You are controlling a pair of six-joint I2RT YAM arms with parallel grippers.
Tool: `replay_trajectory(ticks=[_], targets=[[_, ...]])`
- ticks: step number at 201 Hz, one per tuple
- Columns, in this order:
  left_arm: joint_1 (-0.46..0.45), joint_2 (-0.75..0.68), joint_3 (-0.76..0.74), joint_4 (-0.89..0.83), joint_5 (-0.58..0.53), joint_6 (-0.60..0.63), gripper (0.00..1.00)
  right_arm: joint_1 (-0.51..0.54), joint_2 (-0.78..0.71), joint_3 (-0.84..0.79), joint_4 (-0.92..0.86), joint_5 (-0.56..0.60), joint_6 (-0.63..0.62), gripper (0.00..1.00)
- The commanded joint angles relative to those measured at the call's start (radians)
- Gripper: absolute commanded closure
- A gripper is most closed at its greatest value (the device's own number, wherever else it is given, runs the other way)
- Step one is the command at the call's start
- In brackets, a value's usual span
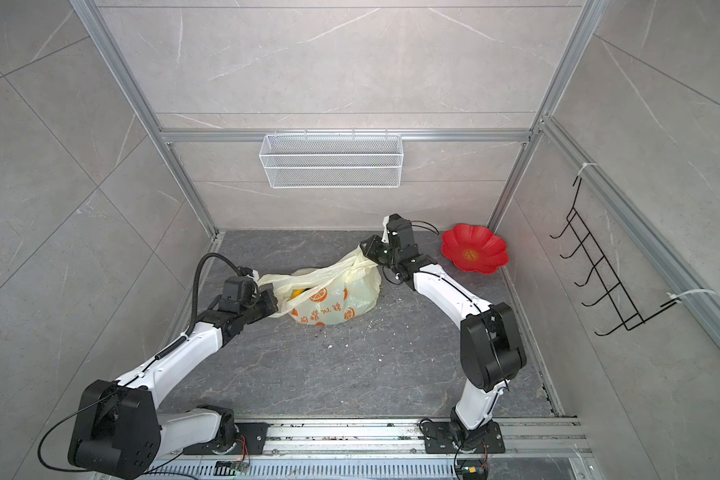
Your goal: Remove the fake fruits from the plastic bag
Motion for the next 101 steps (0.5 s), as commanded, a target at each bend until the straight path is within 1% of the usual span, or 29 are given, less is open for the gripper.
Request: replay_trajectory(ticks=[1, 9, 18, 32, 34, 49, 62, 74, 84, 101], targets=[[-0.033, -0.007, 0.037, 0.043, 0.025, 0.041, 1.00, 0.010, -0.072, 0.043, -0.208, 0.161, -0.152, 0.29], [-0.046, -0.001, 0.041, 0.042, 0.022, 0.040, 1.00, 0.029, -0.099, 0.049, -0.269, 0.231, -0.188, 0.24], [-0.062, 0.002, 0.042, 0.043, 0.013, 0.039, 1.00, 0.054, -0.126, 0.062, -0.343, 0.312, -0.224, 0.22], [-0.077, 0.000, 0.041, 0.048, 0.003, 0.026, 1.00, 0.106, -0.155, 0.088, -0.453, 0.452, -0.258, 0.20], [-0.078, 0.000, 0.041, 0.049, 0.002, 0.024, 1.00, 0.120, -0.159, 0.095, -0.478, 0.485, -0.265, 0.20], [-0.085, -0.003, 0.038, 0.053, -0.006, 0.011, 1.00, 0.200, -0.179, 0.113, -0.567, 0.638, -0.270, 0.20], [-0.089, -0.004, 0.035, 0.058, -0.009, 0.008, 1.00, 0.266, -0.191, 0.111, -0.600, 0.707, -0.264, 0.19], [-0.093, -0.005, 0.036, 0.054, -0.012, 0.011, 1.00, 0.322, -0.175, 0.118, -0.619, 0.741, -0.226, 0.19], [-0.097, -0.011, 0.035, 0.053, -0.020, 0.012, 1.00, 0.366, -0.127, 0.161, -0.676, 0.777, -0.180, 0.18], [-0.100, -0.017, 0.036, 0.050, -0.017, 0.009, 1.00, 0.421, -0.037, 0.234, -0.749, 0.864, -0.102, 0.14]])
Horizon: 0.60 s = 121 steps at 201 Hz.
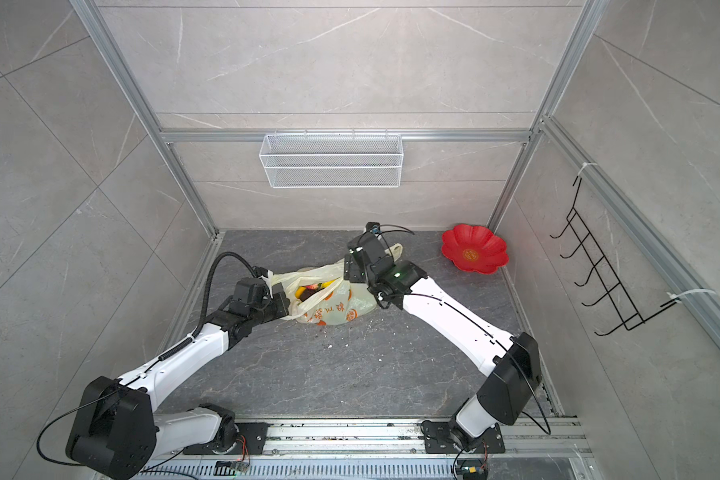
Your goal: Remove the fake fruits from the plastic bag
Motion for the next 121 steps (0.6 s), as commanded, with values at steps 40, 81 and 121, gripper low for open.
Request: replay_trajectory(ticks=[40, 81, 121], targets=[[-0.013, -0.034, 0.035, 0.020, -0.019, -0.004, 1.00, 0.039, 0.218, 0.137, -0.145, 0.160, 0.192, 0.09], [-0.013, -0.056, 0.008, 0.014, -0.043, -0.018, 1.00, -0.030, 0.271, 0.147, -0.147, 0.119, 0.209, 0.16], [-0.008, -0.046, -0.008, 0.016, -0.072, -0.049, 1.00, -0.110, 0.139, -0.146, 0.041, 0.031, 0.231, 0.43]])
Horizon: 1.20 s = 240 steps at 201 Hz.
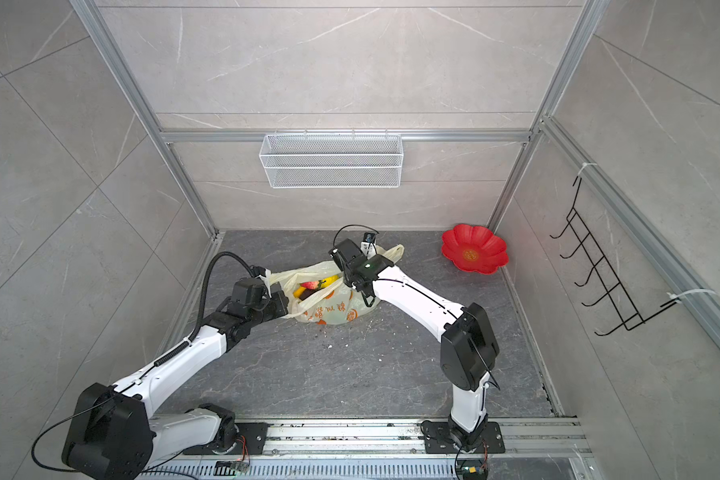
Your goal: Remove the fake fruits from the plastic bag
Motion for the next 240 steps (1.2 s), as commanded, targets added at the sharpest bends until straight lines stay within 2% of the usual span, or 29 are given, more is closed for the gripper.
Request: replay_trajectory(ticks=[1, 16, 29, 40, 57, 97, 111, 124, 131, 139, 156, 168, 178, 209, 240], targets=[[-0.001, -0.013, -0.009, 0.021, -0.036, -0.030, 1.00, -0.044, -0.099, -0.191, 0.111, -0.070, 0.026, 0.44], [0.018, 0.000, -0.014, 0.034, -0.019, -0.045, 1.00, -0.083, -0.201, -0.375, 0.308, -0.172, -0.006, 0.55], [0.029, 0.016, -0.015, 0.047, 0.002, -0.051, 1.00, -0.128, -0.285, -0.526, 0.512, -0.335, -0.029, 0.65], [0.039, 0.032, -0.015, 0.053, 0.012, -0.052, 1.00, -0.159, -0.342, -0.634, 0.652, -0.430, -0.031, 0.72], [0.066, 0.046, -0.026, 0.070, 0.040, -0.056, 1.00, -0.186, -0.403, -0.765, 0.821, -0.546, -0.036, 0.79], [0.169, 0.052, -0.067, 0.129, 0.147, -0.095, 1.00, -0.241, -0.471, -0.974, 1.081, -0.661, 0.039, 0.86], [0.172, 0.057, -0.070, 0.147, 0.173, -0.100, 1.00, -0.245, -0.470, -1.010, 1.137, -0.676, 0.055, 0.88], [0.154, 0.058, -0.059, 0.132, 0.165, -0.087, 1.00, -0.241, -0.474, -1.008, 1.114, -0.686, 0.032, 0.89], [0.133, 0.053, -0.048, 0.110, 0.137, -0.075, 1.00, -0.235, -0.484, -0.998, 1.071, -0.671, 0.022, 0.88], [0.109, 0.044, -0.035, 0.088, 0.109, -0.058, 1.00, -0.223, -0.508, -0.988, 1.014, -0.643, 0.004, 0.82], [0.091, 0.030, -0.029, 0.070, 0.101, -0.050, 1.00, -0.168, -0.577, -0.944, 0.838, -0.528, -0.055, 0.59], [0.092, 0.024, -0.031, 0.064, 0.098, -0.049, 1.00, -0.115, -0.609, -0.880, 0.660, -0.400, -0.089, 0.42], [0.088, 0.020, -0.034, 0.059, 0.089, -0.042, 1.00, -0.069, -0.622, -0.822, 0.513, -0.282, -0.098, 0.33], [0.076, 0.002, -0.039, 0.048, 0.074, -0.025, 1.00, 0.094, -0.588, -0.603, 0.147, 0.043, -0.114, 0.23], [0.068, -0.016, -0.049, 0.050, 0.072, -0.020, 1.00, 0.174, -0.387, -0.324, -0.125, 0.202, -0.087, 0.20]])
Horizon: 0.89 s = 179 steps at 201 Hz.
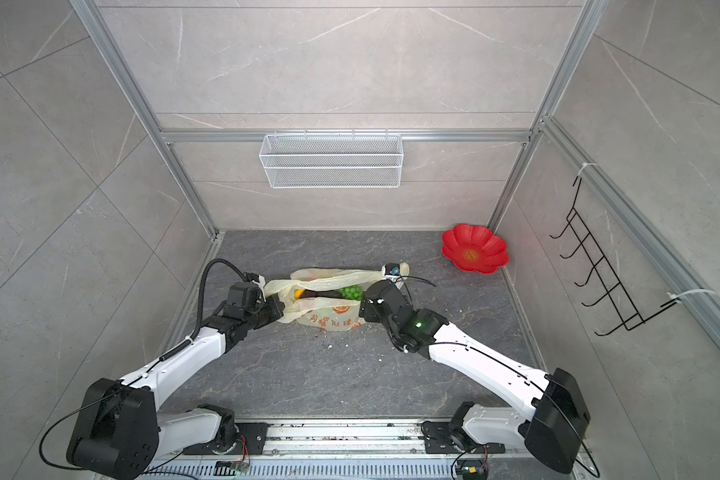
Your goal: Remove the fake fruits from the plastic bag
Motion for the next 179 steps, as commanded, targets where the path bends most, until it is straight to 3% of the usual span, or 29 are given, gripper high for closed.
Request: replay_trajectory(ticks=[1, 14, 42, 95, 111, 132, 148, 164, 179], targets=[[-0.010, -0.036, 0.017, 0.002, -0.016, 0.032, 1.00, 0.037, 0.145, 0.179, -0.354, 0.247, 0.007, 0.19], [-0.013, -0.040, 0.017, -0.001, -0.020, 0.033, 1.00, 0.040, 0.232, 0.280, -0.448, 0.304, 0.039, 0.16], [-0.012, -0.045, 0.030, -0.020, -0.020, 0.033, 1.00, 0.026, 0.375, 0.381, -0.474, 0.312, 0.024, 0.15], [-0.013, -0.062, 0.038, -0.038, -0.019, 0.042, 1.00, -0.083, 0.532, 0.430, -0.443, 0.220, 0.015, 0.18], [-0.010, -0.061, 0.031, -0.024, -0.021, 0.051, 1.00, -0.138, 0.609, 0.478, -0.436, 0.196, 0.006, 0.24], [0.014, -0.043, 0.034, -0.018, -0.024, 0.063, 1.00, -0.195, 0.627, 0.488, -0.276, 0.041, -0.081, 0.42], [0.079, -0.026, 0.042, 0.001, 0.023, 0.049, 1.00, -0.232, 0.599, 0.498, -0.126, -0.204, -0.115, 0.66], [0.173, -0.028, 0.027, 0.067, 0.104, 0.006, 1.00, -0.292, 0.583, 0.522, -0.023, -0.417, -0.052, 0.88], [0.259, -0.034, 0.003, 0.132, 0.174, -0.036, 1.00, -0.364, 0.556, 0.488, 0.138, -0.633, 0.049, 0.93]])
